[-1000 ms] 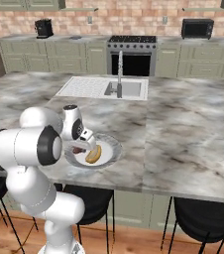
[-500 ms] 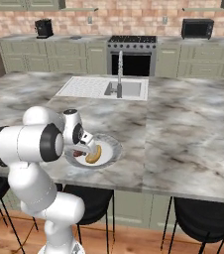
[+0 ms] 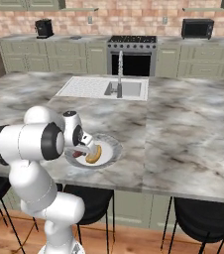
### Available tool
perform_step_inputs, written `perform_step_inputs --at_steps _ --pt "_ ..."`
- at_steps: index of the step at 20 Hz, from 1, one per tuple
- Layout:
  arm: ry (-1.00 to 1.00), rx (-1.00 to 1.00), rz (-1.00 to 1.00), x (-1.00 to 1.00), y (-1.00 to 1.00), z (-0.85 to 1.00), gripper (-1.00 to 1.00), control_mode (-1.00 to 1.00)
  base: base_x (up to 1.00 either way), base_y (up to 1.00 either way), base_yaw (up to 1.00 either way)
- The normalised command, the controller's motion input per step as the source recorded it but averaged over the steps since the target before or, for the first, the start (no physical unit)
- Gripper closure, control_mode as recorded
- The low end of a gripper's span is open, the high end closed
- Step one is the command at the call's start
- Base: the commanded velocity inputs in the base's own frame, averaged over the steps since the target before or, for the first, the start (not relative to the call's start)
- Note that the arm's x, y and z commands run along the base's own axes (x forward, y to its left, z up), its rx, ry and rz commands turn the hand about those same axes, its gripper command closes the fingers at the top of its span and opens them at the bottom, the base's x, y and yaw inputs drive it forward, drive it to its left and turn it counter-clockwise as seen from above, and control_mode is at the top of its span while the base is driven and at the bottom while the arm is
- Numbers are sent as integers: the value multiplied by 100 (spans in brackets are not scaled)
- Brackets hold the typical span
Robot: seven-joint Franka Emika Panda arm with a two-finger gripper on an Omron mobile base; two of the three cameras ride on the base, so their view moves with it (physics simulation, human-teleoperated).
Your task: Move the hot dog bun to the plate on the dining table and place the condiment next to that plate. Then navigate to the fridge and take the sausage and place it on the plate as well.
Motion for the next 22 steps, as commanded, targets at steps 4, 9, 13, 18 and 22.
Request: perform_step_inputs --at_steps 4,9,13,18,22 --pt "-3 0 0 2 0 -11 -100 -100 0 0 0" --pt "-5 0 0 -3 0 6 -100 -100 0 0 0" --pt "-5 0 -1 -17 0 38 -100 -100 0 0 0" --pt "-3 0 -5 -22 0 52 -100 -100 0 0 0" --pt "-4 0 -6 -28 0 51 -100 -100 0 0 0"
